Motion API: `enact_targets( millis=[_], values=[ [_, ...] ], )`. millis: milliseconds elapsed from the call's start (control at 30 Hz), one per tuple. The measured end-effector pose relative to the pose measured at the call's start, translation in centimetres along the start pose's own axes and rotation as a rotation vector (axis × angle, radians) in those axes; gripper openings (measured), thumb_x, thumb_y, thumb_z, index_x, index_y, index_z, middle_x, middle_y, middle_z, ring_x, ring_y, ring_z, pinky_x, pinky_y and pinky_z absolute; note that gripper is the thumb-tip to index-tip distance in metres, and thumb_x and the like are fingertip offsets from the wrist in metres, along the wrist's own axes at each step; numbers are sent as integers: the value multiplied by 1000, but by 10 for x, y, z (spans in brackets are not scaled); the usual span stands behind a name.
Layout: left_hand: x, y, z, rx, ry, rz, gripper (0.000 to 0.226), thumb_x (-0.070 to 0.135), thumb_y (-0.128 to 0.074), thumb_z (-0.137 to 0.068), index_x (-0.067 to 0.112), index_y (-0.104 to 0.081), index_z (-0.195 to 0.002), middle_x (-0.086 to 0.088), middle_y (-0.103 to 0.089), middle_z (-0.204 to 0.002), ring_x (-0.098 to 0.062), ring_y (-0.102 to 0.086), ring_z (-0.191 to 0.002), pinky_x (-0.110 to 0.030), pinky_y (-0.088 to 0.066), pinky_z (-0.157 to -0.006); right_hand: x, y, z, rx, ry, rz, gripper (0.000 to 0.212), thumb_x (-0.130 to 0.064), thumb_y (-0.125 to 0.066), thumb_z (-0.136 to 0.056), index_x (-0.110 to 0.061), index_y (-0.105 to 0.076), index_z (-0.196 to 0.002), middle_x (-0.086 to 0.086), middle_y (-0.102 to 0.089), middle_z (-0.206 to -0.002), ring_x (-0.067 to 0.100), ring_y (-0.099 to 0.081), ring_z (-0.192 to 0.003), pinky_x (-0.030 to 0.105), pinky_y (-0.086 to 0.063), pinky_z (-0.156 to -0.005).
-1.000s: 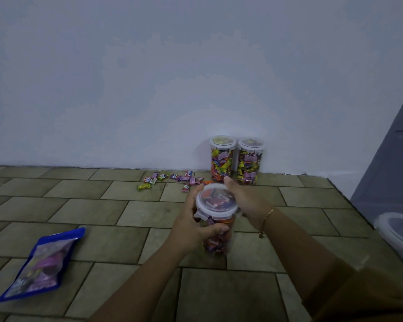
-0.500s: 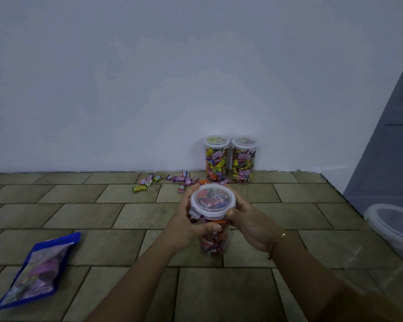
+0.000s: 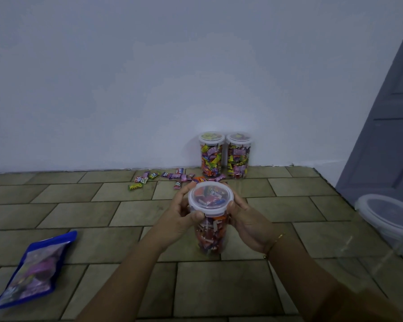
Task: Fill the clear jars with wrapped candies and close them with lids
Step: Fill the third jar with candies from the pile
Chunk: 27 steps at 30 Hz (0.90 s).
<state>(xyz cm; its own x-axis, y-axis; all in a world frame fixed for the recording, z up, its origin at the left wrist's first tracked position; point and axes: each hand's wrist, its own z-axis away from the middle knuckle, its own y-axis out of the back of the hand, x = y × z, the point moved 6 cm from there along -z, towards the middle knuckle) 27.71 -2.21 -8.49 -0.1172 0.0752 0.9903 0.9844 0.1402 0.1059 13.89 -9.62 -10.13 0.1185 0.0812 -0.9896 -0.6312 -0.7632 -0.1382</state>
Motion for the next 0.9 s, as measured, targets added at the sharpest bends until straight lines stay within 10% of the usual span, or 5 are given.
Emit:
enact_targets(
  millis=[300,400,567,733,900],
  values=[
    [-3,-9,-4,117,-79,60,93,48,-91,-38,31,-47,-118,16,-66,-108,3,-62,-99,-18,-52,-76,9,4,9,-26,-57,16,91,-62,-74,-63,-29,-38,-140,-3,-54,-136,15,-50,-127,37,-40,-107],
    [-5,-19,-12,160,-107,93,73,20,-82,-55,28,-47,-118,3,-60,-118,-4,-63,-101,-18,-52,-75,17,6,12,-61,-60,177,78,-20,-80,-69,-29,-38,-135,3,-58,-130,17,-56,-119,42,-49,-98],
    [-8,-42,-41,125,-70,34,86,47,-83,-59,38,-36,-131,9,-50,-133,-9,-51,-122,-21,-51,-87,16,40,-2,238,11,376,83,-13,-85,-63,-24,-41,-132,-4,-61,-122,13,-59,-113,27,-52,-91],
    [-1,-57,-78,54,-44,-348,102,65,-70,-67,35,-18,-148,11,-28,-152,-9,-28,-139,-33,-29,-112,10,78,-8,447,-8,424,71,-13,-82,-68,-20,-42,-127,-8,-61,-109,2,-61,-92,9,-49,-61],
    [19,-57,-123,128,-170,-868,78,53,-62,-83,25,-28,-147,4,-17,-157,-14,-14,-144,-33,-16,-115,-2,122,-26,616,-3,384,69,-8,-81,-69,-18,-36,-120,-4,-59,-105,14,-62,-91,19,-52,-73]
  ],
)
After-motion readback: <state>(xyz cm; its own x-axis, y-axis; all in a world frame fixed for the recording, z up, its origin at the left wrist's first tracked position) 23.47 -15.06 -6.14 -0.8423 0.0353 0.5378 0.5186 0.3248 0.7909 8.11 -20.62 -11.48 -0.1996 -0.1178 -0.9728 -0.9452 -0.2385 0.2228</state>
